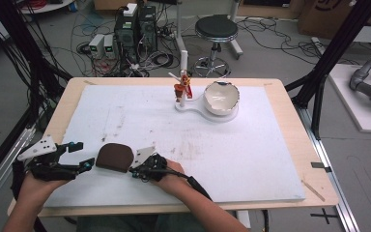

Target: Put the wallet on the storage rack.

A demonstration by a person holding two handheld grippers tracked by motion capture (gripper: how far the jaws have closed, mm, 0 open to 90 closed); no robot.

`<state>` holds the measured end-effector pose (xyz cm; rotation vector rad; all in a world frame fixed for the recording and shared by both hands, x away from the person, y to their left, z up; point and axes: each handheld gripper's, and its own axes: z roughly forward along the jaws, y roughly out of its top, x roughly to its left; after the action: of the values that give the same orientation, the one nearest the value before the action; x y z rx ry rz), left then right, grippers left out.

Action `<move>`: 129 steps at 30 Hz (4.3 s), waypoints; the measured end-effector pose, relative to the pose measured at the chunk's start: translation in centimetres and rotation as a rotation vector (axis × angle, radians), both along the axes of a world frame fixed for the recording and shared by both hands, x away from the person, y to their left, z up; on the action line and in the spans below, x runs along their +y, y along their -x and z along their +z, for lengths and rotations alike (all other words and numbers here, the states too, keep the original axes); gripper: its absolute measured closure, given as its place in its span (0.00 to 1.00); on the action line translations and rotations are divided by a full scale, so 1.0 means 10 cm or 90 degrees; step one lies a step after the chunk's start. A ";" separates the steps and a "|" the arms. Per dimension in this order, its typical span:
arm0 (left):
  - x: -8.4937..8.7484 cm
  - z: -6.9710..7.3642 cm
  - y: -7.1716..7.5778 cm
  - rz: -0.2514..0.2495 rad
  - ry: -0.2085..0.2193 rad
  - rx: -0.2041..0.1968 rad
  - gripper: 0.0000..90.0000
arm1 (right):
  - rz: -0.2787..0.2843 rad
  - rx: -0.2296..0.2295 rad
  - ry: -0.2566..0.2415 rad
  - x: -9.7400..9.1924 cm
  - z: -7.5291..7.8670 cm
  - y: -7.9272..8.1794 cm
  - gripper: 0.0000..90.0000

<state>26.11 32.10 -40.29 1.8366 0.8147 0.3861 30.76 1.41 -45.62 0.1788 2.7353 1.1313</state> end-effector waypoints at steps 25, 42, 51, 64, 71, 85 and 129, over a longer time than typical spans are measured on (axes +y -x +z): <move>0.00 -0.01 0.00 0.002 -0.001 0.003 0.24 | -0.053 -0.005 -0.164 -0.36 0.40 -0.08 1.00; -0.02 -0.01 -0.02 0.003 0.005 0.002 0.24 | -0.121 -0.041 -0.251 -0.82 0.77 -0.19 1.00; -0.10 -0.01 -0.12 -0.009 0.014 0.001 0.24 | -0.180 -0.072 -0.299 -1.29 1.00 -0.27 1.00; -0.35 0.00 -0.29 -0.040 0.015 0.000 0.24 | -0.270 -0.104 -0.332 -1.90 1.16 -0.42 1.00; -0.39 0.00 -0.30 -0.043 0.012 0.001 0.24 | -0.306 -0.111 -0.338 -2.15 1.21 -0.53 1.00; -0.35 0.00 -0.28 -0.036 0.011 0.004 0.24 | -0.407 -0.123 -0.324 -2.51 1.24 -0.84 1.00; -0.35 0.02 -0.23 -0.038 0.002 0.001 0.24 | -0.568 -0.116 -0.227 -2.83 0.93 -1.35 1.00</move>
<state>28.42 28.59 -40.12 1.8543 0.7594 0.3447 44.26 -26.89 -36.34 1.1316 1.8828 1.2155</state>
